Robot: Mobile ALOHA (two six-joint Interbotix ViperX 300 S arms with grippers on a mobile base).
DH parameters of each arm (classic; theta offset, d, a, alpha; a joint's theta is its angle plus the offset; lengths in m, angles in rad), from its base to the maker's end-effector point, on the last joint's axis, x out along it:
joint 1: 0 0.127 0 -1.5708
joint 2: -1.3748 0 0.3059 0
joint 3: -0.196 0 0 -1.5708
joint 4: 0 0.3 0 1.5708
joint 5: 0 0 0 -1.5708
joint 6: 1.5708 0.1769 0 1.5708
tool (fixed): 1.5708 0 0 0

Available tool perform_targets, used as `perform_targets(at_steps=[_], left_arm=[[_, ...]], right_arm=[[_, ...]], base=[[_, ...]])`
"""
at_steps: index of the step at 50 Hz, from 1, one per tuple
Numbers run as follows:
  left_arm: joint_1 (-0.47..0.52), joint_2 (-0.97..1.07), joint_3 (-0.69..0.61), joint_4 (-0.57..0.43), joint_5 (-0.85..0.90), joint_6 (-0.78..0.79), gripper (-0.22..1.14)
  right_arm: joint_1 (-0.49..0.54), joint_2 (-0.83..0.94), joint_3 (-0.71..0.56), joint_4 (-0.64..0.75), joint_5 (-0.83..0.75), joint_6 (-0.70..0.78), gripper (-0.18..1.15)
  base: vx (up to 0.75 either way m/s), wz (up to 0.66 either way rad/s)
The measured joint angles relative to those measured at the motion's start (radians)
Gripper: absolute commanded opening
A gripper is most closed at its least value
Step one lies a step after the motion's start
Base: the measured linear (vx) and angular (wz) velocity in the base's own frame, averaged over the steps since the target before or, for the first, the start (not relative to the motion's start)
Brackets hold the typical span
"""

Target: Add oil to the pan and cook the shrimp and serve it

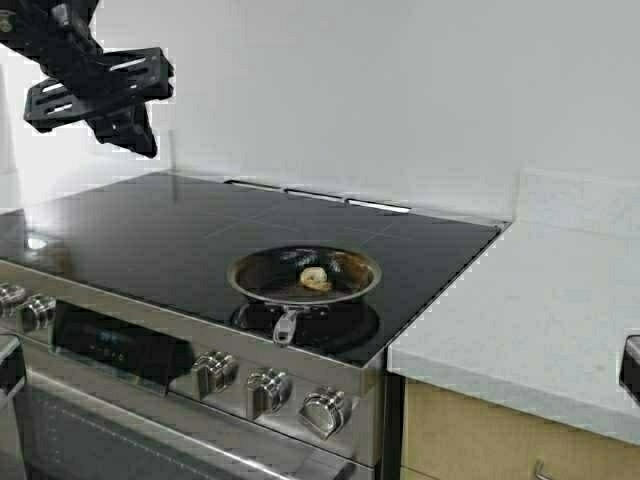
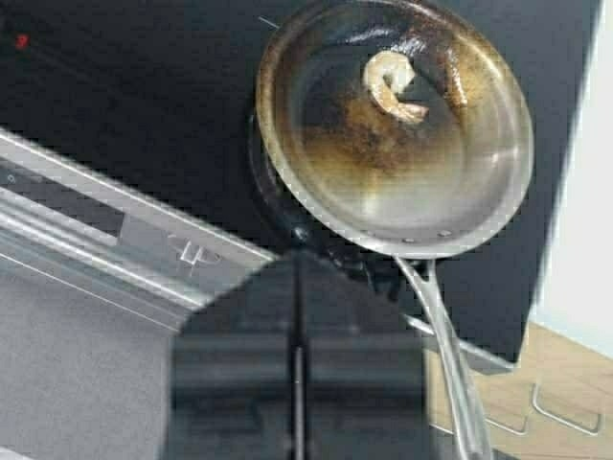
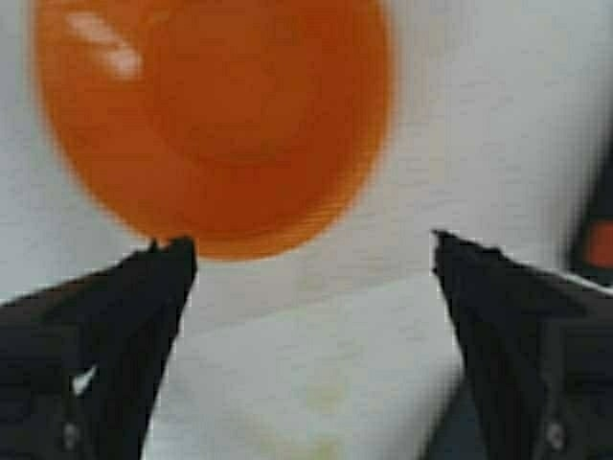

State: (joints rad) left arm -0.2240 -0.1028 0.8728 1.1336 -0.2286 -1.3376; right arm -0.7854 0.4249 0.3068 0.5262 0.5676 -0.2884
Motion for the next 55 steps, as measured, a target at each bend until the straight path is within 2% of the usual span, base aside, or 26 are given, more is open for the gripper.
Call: perform_targets(at_steps=[3,6,15,20,29,43,48,55], left_arm=[[0.000,0.000,0.000,0.000,0.000,0.000,0.05],[0.000,0.000,0.000,-0.002,-0.002,0.000,0.05],[-0.002,0.009,0.000,-0.002,-0.002,0.000,0.05],[0.000,0.017,0.000,-0.002,-0.002,-0.002,0.05],[-0.002,0.021,-0.002,-0.002,-0.002,0.000,0.05],[-0.002,0.021,-0.002,-0.003,-0.005,0.000,0.05],[0.000,0.021,-0.002,-0.005,-0.006,0.000,0.05],[-0.002,0.023,-0.003,-0.005,-0.011,-0.002,0.05]], right_arm=[[0.044,-0.026,-0.003,0.011,0.012,-0.009,0.94],[0.101,-0.060,-0.005,0.011,0.012,-0.031,0.82],[0.290,-0.186,0.002,0.011,-0.063,-0.104,0.22],[0.394,-0.262,0.051,0.011,-0.137,-0.114,0.02],[0.638,-0.385,0.183,0.009,-0.327,-0.120,0.06],[0.951,-0.440,0.377,0.000,-0.560,-0.118,0.06],[1.020,-0.440,0.433,-0.008,-0.626,-0.117,0.06],[1.063,-0.442,0.476,-0.011,-0.657,-0.109,0.06]], base=[[0.00,0.00],[0.00,0.00],[0.00,0.00],[0.00,0.00],[0.00,0.00],[0.00,0.00],[0.00,0.00],[0.00,0.00]])
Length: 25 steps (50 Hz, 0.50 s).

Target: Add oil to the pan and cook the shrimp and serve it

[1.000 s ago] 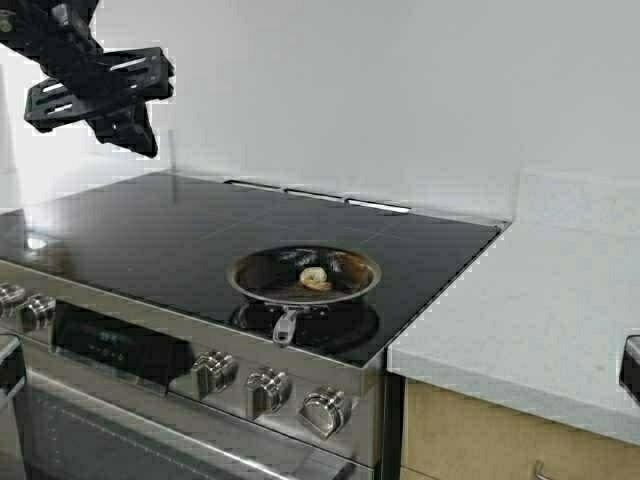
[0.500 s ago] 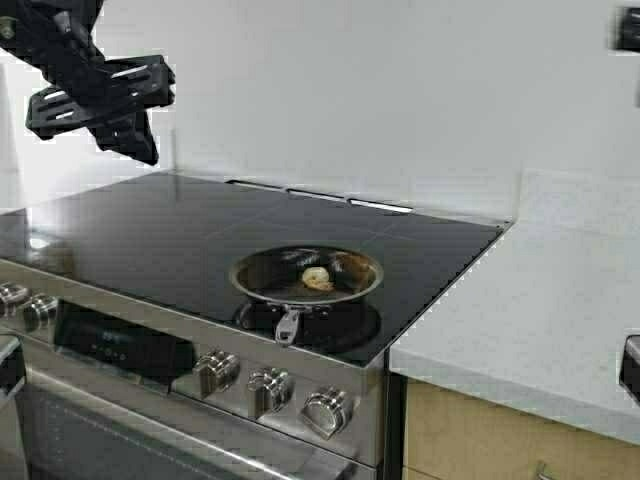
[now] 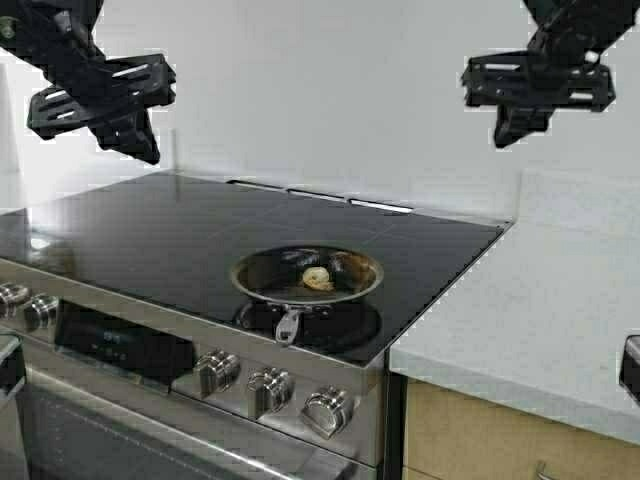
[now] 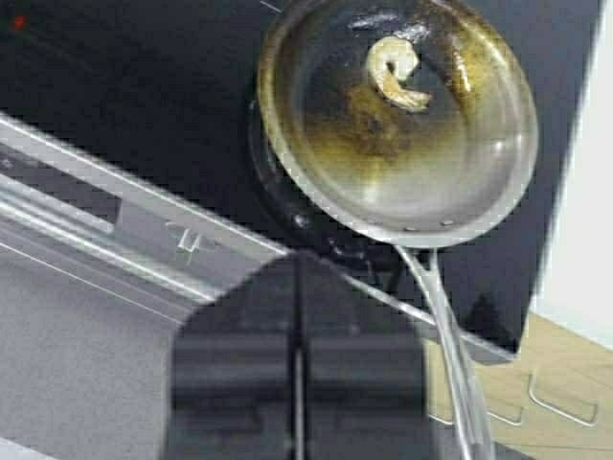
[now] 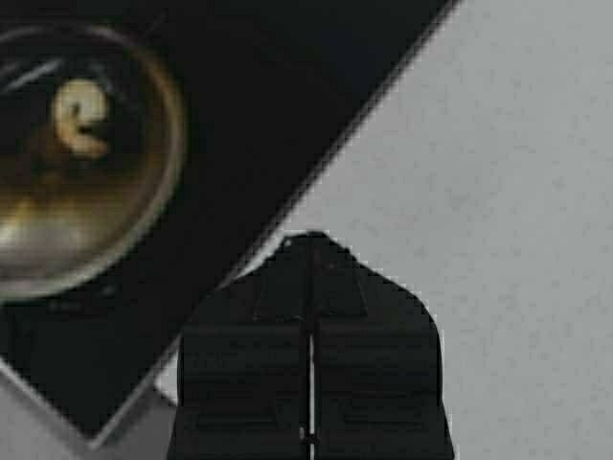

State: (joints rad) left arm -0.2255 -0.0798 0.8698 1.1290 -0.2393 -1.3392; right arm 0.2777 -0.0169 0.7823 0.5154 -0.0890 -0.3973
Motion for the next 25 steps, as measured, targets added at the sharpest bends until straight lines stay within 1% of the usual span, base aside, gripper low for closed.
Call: perform_targets(at_steps=[3,5,6,8,11,15,17,18,19,23,25], left_arm=[[0.000,0.000,0.000,-0.002,-0.009,-0.002,0.07],[0.002,0.005,0.000,-0.003,-0.021,-0.002,0.11],[0.000,0.008,0.002,-0.005,-0.028,-0.002,0.14],[0.002,0.015,0.000,-0.006,-0.049,0.003,0.26],[0.000,0.034,-0.002,-0.005,-0.097,0.011,0.51],[0.000,0.075,-0.005,-0.005,-0.196,0.028,0.94],[0.002,0.103,-0.006,-0.008,-0.245,0.031,1.09],[0.000,0.117,-0.008,-0.009,-0.268,0.031,1.13],[0.000,0.130,-0.008,-0.014,-0.290,0.031,1.13],[0.000,0.195,-0.012,-0.035,-0.370,0.028,1.00],[0.000,0.229,-0.012,-0.055,-0.400,0.028,0.97]], right_arm=[[0.012,0.000,0.008,0.002,-0.003,0.003,0.06],[0.026,0.000,0.011,0.002,-0.005,0.006,0.06],[0.034,0.002,0.014,0.000,-0.005,0.005,0.06],[0.049,0.002,0.017,0.000,-0.006,0.006,0.06],[0.069,0.002,0.018,0.000,-0.008,0.005,0.06],[0.075,0.002,0.018,0.002,-0.009,0.006,0.06],[0.075,0.002,0.018,0.000,-0.009,0.005,0.06],[0.075,0.002,0.017,0.000,-0.008,0.005,0.06],[0.074,0.000,0.017,0.000,-0.008,0.005,0.06],[0.074,0.000,0.015,0.002,0.003,0.005,0.06],[0.074,0.000,0.014,0.000,0.009,0.003,0.06]], base=[[0.00,0.00],[0.00,0.00],[0.00,0.00],[0.00,0.00],[0.00,0.00],[0.00,0.00],[0.00,0.00],[0.00,0.00],[0.00,0.00],[0.00,0.00],[0.00,0.00]])
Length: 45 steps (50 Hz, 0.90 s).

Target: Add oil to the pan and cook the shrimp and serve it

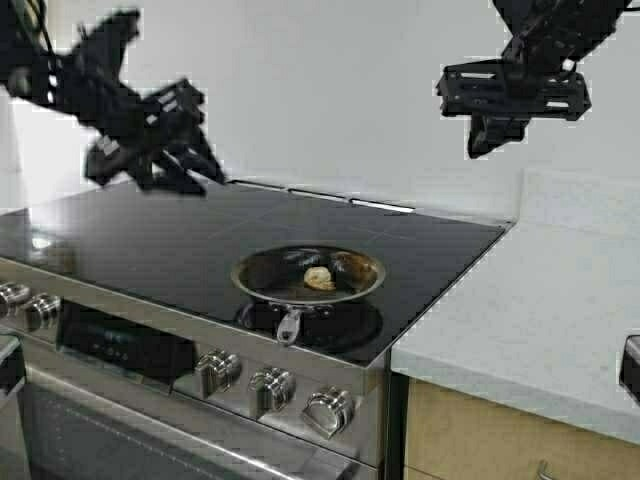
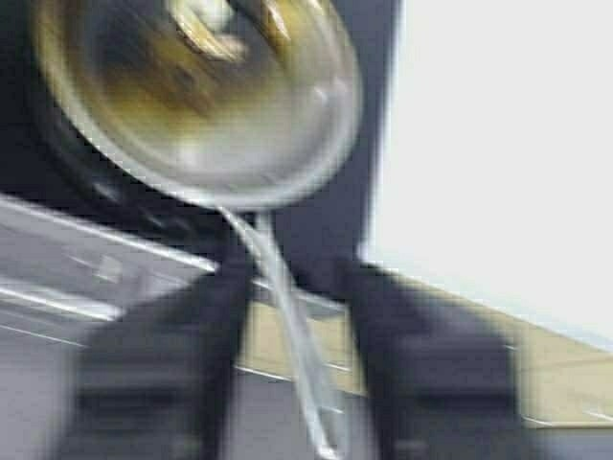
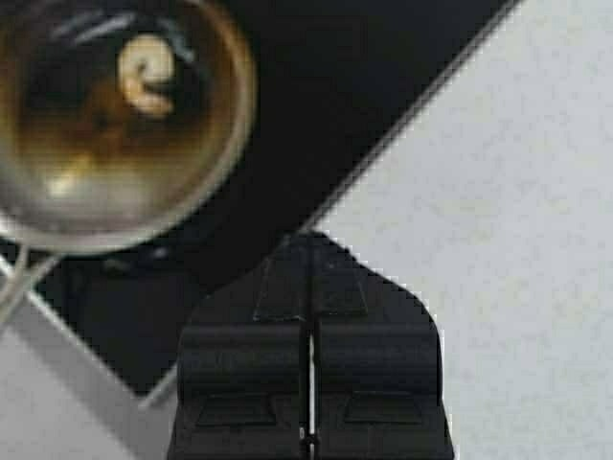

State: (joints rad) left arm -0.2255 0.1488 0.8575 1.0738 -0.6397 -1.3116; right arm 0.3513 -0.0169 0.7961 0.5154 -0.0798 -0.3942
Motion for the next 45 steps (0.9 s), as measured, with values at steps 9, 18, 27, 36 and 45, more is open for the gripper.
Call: perform_targets(at_steps=[9,18,27,36,45], left_arm=[[0.000,0.146,-0.003,-0.094,-0.118,0.012,1.00],[0.000,0.290,-0.011,-0.184,-0.241,0.048,1.00],[0.000,0.422,-0.023,-0.250,-0.370,0.064,1.00],[-0.018,0.551,-0.072,-0.287,-0.486,0.061,1.00],[-0.071,0.658,-0.138,-0.324,-0.537,0.034,1.00]], right_arm=[[0.002,0.000,-0.006,0.000,0.012,-0.002,0.06],[0.002,-0.003,-0.011,0.000,0.011,-0.003,0.06],[0.000,-0.003,-0.011,-0.002,0.006,-0.003,0.06],[0.002,-0.003,-0.012,-0.002,-0.008,-0.003,0.06],[0.002,-0.003,-0.014,-0.002,-0.011,-0.002,0.06]], base=[[0.00,0.00],[0.00,0.00],[0.00,0.00],[0.00,0.00],[0.00,0.00]])
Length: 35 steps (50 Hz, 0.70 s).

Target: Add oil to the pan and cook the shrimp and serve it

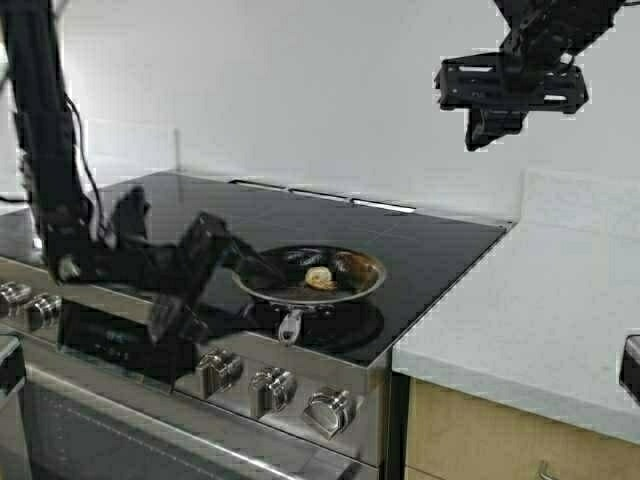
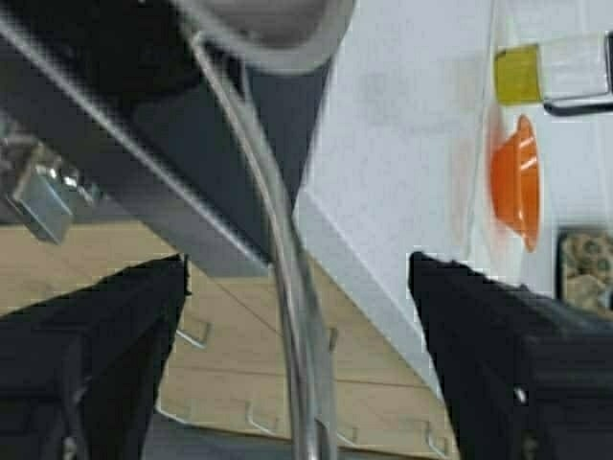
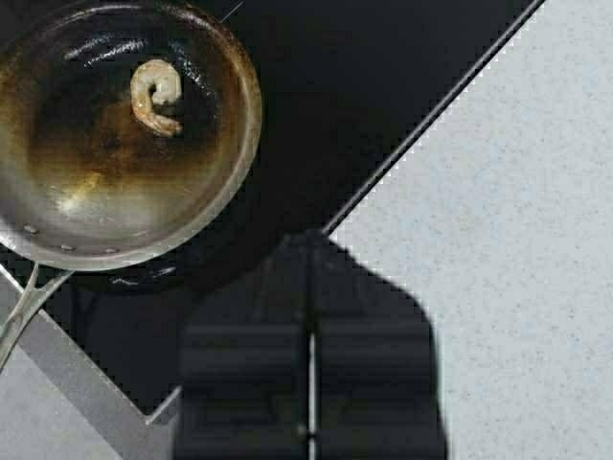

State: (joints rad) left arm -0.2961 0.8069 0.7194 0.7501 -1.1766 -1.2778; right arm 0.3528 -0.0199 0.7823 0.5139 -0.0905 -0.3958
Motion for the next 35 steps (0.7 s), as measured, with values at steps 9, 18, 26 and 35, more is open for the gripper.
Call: perform_targets(at_steps=[9,18,26,35], left_arm=[[-0.061,0.094,-0.101,-0.009,-0.025,-0.075,1.00],[-0.118,0.150,-0.178,-0.057,-0.038,-0.133,1.00],[-0.144,0.186,-0.232,-0.098,-0.072,-0.172,1.00],[-0.176,0.218,-0.288,-0.106,-0.094,-0.235,1.00]], right_arm=[[0.002,0.000,0.000,0.000,0.000,-0.002,0.06],[0.000,0.000,0.000,0.000,0.000,0.000,0.06],[0.000,0.000,0.000,0.000,-0.002,0.000,0.06],[0.002,0.000,-0.003,0.000,-0.002,0.000,0.06]], base=[[0.00,0.00],[0.00,0.00],[0.00,0.00],[0.00,0.00]])
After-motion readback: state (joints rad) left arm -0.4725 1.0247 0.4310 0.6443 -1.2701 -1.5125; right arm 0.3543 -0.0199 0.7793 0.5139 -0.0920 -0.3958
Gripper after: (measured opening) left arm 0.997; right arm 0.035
